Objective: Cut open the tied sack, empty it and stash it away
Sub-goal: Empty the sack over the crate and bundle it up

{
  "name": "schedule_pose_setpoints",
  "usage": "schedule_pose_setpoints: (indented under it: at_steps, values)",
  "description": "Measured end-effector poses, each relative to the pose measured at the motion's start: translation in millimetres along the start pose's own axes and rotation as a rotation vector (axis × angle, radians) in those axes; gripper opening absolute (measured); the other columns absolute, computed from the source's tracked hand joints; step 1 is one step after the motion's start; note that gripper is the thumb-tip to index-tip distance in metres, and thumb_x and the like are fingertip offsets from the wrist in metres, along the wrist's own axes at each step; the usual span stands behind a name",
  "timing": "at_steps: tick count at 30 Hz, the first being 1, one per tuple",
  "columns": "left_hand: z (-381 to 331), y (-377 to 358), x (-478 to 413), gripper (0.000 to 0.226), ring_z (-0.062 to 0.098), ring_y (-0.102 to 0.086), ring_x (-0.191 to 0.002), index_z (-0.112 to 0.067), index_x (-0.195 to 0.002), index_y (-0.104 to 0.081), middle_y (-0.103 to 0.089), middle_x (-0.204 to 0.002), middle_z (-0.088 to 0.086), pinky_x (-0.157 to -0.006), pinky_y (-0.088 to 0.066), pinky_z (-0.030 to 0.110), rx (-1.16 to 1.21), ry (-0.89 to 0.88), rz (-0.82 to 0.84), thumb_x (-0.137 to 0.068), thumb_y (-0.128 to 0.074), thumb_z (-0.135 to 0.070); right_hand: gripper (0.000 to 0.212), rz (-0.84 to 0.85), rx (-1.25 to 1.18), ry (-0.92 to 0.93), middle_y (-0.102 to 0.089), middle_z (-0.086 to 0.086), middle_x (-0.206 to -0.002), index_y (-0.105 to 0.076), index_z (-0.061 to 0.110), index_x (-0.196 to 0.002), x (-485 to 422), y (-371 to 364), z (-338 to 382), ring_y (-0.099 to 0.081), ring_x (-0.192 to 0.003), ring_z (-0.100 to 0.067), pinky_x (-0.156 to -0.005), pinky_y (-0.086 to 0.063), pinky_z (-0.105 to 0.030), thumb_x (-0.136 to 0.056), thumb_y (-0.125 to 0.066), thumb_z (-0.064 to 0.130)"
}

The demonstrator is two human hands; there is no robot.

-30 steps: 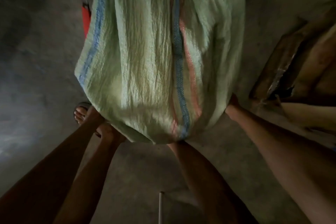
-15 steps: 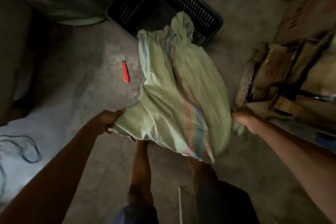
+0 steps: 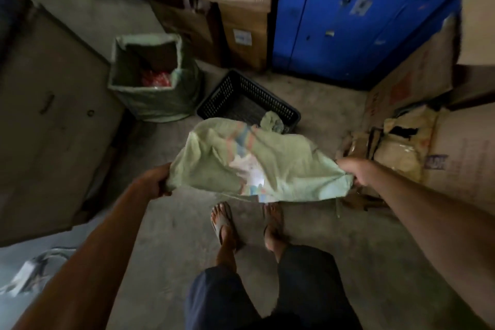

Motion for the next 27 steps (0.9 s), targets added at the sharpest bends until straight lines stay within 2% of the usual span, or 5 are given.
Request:
schedule_pose_setpoints:
  at_steps: [8, 11, 15, 21, 27]
  values:
    - [-75, 57, 72, 0.019, 0.016, -0.060, -0.062, -0.024, -0.098, -0.066, -0.069, -0.085, 0.003, -0.060, -0.041, 0.026, -0.012, -0.158, 0.034, -0.096, -0.063, -0.043, 0.079, -0.011, -0.161, 0.071, -0.054, -0.011, -0.130, -0.060, 0.014, -0.121, 54, 59, 49, -0.060, -0.098, -0.030, -0.073, -0.048, -0.033, -0.069, -0.069, 0.073]
    - [-100, 72, 93, 0.028, 0.017, -0.069, -0.066, -0.020, -0.121, -0.066, -0.072, -0.111, 0.006, -0.057, -0.058, 0.029, -0.010, -0.268, 0.018, -0.095, -0.065, -0.032, 0.066, 0.054, -0.080, 0.102, -0.051, -0.009, -0.116, -0.060, 0.007, -0.116, 68, 68, 61, -0.058, -0.088, -0.018, -0.072, -0.048, -0.027, -0.069, -0.085, 0.045]
    - [-134, 80, 104, 0.016, 0.016, -0.067, -0.039, -0.022, -0.097, -0.061, -0.073, -0.061, 0.001, -0.057, -0.054, 0.027, 0.046, -0.211, -0.003, -0.100, -0.059, -0.038, 0.082, -0.091, 0.149, 0.136, -0.037, -0.018, -0.153, -0.037, 0.002, -0.147, 75, 89, 75, -0.047, -0.129, -0.035, -0.102, -0.042, -0.038, -0.082, -0.079, 0.026]
    - [-164, 98, 126, 0.017, 0.017, -0.073, -0.051, -0.015, -0.105, -0.065, -0.075, -0.068, 0.007, -0.056, -0.062, 0.031, 0.208, -0.343, 0.031, -0.103, -0.056, -0.030, 0.038, -0.463, 0.570, 0.326, -0.066, -0.014, -0.099, -0.066, -0.003, -0.109, 110, 133, 115, -0.063, -0.087, -0.030, -0.060, -0.047, -0.029, -0.088, -0.069, 0.029]
    - [-208, 126, 171, 0.013, 0.011, -0.072, -0.048, -0.014, -0.085, -0.065, -0.061, -0.089, 0.005, -0.048, -0.061, 0.027, 0.265, -0.512, 0.004, -0.098, -0.064, -0.014, 0.018, -0.634, 0.609, 0.481, -0.063, -0.009, -0.093, -0.067, 0.015, -0.098, 146, 161, 154, -0.060, -0.080, -0.030, -0.064, -0.047, -0.033, -0.097, -0.052, 0.024]
Point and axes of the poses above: each hand's wrist, its own x-axis away from the middle knuckle, its own y-axis out of the back of the hand, z = x × y, the point moved 6 cm from there along -x, towards the middle knuckle
